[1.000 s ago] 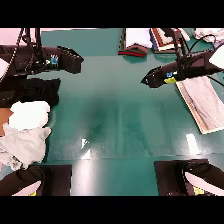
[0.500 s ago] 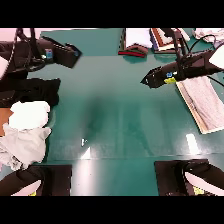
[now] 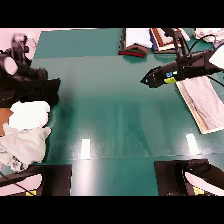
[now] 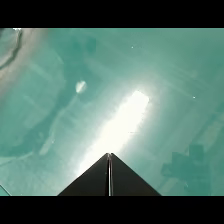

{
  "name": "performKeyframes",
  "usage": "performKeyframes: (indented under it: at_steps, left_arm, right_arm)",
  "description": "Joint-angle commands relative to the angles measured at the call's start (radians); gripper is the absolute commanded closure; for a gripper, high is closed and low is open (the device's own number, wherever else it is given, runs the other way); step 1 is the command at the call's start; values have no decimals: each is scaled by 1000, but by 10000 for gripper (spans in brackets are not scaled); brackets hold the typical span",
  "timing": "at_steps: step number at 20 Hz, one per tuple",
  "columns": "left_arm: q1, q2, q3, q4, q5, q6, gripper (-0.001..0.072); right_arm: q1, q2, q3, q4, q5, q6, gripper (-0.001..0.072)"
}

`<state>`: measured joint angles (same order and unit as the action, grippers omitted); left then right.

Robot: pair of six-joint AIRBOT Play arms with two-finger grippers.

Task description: Fold the shirts.

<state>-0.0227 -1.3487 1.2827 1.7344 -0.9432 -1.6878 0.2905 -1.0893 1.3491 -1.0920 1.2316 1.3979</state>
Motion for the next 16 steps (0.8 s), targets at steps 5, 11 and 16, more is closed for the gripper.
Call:
performKeyframes:
  at_steps: [5, 11, 16]
  left_arm:
    - [46, -183, -29, -25, 32, -7, 112]
    - [42, -96, 209, 8, -86, -5, 667]
    - [-58, 209, 398, 3, -31, 31, 668]
  right_arm:
    - [1, 0, 1, 0, -14, 0, 690]
    - [0, 0, 97, -3, -76, 0, 690]
    - [-7, 0, 347, -117, -55, 0, 691]
